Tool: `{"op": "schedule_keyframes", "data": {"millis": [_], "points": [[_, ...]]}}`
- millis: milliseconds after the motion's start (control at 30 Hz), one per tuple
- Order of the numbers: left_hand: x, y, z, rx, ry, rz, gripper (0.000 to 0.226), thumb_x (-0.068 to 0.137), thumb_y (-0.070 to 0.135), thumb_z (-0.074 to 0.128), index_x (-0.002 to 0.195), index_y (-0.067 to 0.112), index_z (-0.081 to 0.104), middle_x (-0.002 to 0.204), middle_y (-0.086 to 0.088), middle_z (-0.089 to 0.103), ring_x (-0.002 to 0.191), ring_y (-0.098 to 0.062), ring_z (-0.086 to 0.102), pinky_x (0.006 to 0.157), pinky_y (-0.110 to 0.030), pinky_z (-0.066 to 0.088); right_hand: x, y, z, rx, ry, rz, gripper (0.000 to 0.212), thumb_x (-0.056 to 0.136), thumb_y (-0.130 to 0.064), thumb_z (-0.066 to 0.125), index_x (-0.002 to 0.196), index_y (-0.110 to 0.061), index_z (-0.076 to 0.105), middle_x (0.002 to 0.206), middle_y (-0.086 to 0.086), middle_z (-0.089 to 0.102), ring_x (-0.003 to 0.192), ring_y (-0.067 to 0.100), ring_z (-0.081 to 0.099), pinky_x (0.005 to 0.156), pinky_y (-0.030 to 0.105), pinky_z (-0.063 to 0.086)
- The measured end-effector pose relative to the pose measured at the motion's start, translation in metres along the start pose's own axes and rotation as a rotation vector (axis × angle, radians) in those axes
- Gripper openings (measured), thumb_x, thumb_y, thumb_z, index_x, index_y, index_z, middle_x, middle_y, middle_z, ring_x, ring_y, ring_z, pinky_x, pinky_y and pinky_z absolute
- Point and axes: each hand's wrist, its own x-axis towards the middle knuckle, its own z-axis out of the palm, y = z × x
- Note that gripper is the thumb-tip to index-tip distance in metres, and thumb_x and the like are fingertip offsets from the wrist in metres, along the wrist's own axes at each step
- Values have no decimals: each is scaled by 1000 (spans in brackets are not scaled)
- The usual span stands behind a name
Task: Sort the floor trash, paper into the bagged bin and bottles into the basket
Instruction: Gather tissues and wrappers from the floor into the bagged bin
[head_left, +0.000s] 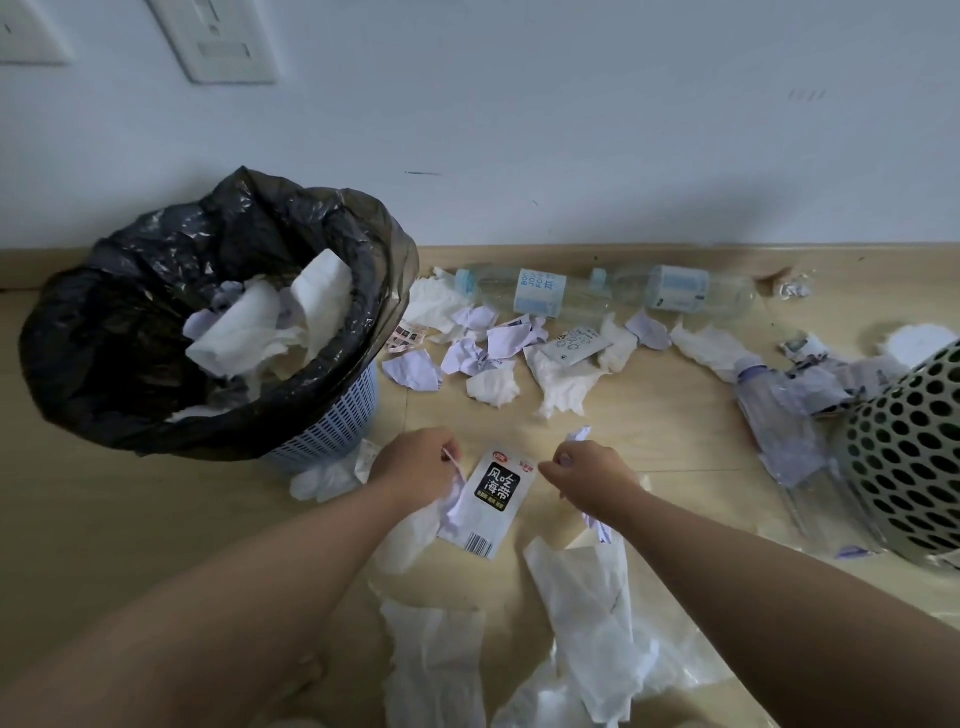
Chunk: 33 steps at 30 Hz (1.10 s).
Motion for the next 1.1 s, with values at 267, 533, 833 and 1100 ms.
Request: {"op": "schedule_keyframes", "data": {"millis": [267,533,833,1100], "points": [[-4,29,-12,-511,20,-35,12,90,20,50,82,19,60,73,9,65,42,-5,58,44,-18,39,-15,-34,-5,250,0,-60,29,89,-29,51,73,-8,61,65,4,54,58,14,46,56,26,36],[-8,41,-15,-769,10,-113,16,89,22,56,76,14,51,69,-2,49,56,-15,44,48,-22,35,-14,-39,-2,246,83,-122,23,84,-14,48,62,-21,46,61,-3,45,57,14,43,55,25,39],[-10,62,-46,-538,209,59,9,92,21,49,84,17,49,72,4,48,65,-14,42,54,-25,31,-15,-70,-29,616,128,-165,13,81,-9,53,70,-15,51,65,4,51,49,16,42,37,21,33],[-32,74,-155,-736,653,140,19,88,23,50,69,27,47,63,9,47,57,-8,43,53,-19,35,-42,-168,-76,1199,216,-274,24,86,-22,52,65,-14,45,45,-2,39,32,12,30,34,13,24]]}}
